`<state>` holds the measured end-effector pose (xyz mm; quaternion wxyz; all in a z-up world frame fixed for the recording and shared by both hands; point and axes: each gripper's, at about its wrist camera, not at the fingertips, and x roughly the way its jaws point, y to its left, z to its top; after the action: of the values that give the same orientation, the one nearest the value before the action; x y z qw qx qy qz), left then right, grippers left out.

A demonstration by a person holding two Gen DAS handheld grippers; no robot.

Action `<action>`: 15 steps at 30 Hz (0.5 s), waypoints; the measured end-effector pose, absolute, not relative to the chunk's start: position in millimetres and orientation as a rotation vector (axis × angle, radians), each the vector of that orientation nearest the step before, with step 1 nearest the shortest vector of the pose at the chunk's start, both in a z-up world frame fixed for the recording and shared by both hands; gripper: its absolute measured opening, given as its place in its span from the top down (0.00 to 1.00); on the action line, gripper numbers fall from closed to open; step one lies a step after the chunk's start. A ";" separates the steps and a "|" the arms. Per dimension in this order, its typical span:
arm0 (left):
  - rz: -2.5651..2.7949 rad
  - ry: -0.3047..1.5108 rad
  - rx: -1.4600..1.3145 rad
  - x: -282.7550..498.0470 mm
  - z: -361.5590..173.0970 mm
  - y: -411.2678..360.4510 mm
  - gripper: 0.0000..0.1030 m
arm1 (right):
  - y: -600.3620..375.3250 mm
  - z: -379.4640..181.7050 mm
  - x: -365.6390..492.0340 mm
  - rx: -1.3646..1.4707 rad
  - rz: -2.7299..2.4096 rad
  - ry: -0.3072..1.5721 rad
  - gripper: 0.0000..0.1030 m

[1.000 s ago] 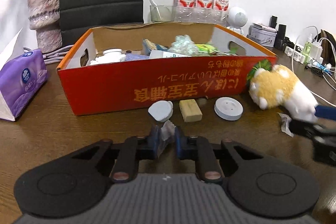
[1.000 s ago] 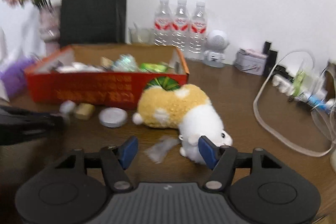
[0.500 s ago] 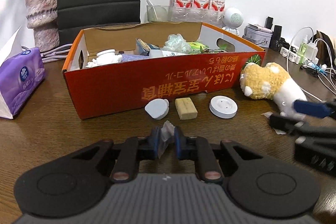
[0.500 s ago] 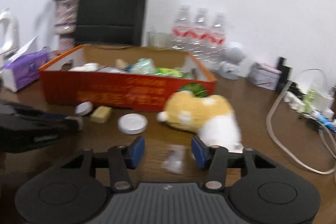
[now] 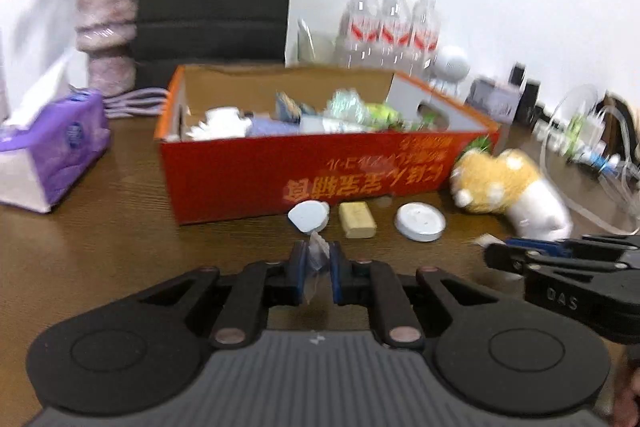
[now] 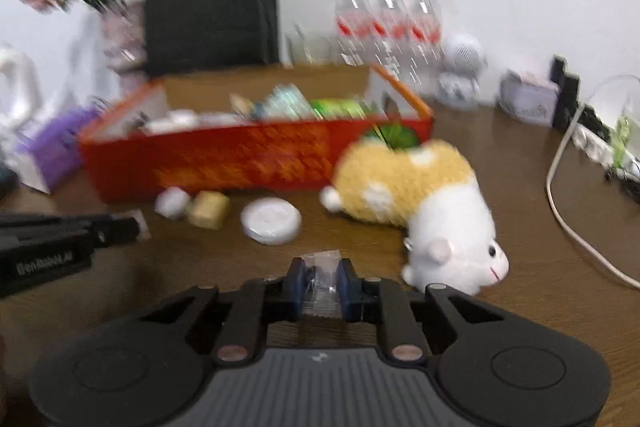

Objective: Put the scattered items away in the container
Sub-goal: 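Grasp a small clear packet with the left tool while the right tool grasps another clear packet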

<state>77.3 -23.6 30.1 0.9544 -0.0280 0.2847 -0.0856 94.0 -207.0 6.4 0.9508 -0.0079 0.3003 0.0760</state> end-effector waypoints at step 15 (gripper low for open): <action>-0.043 0.418 -0.048 -68.1 48.2 -34.1 0.88 | -186.3 36.2 -35.5 -0.002 0.326 0.487 0.84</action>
<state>-68.1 -34.1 48.2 0.9777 -0.0237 0.2074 -0.0212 -35.5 -186.3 36.2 0.9574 -0.0011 0.2401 0.1604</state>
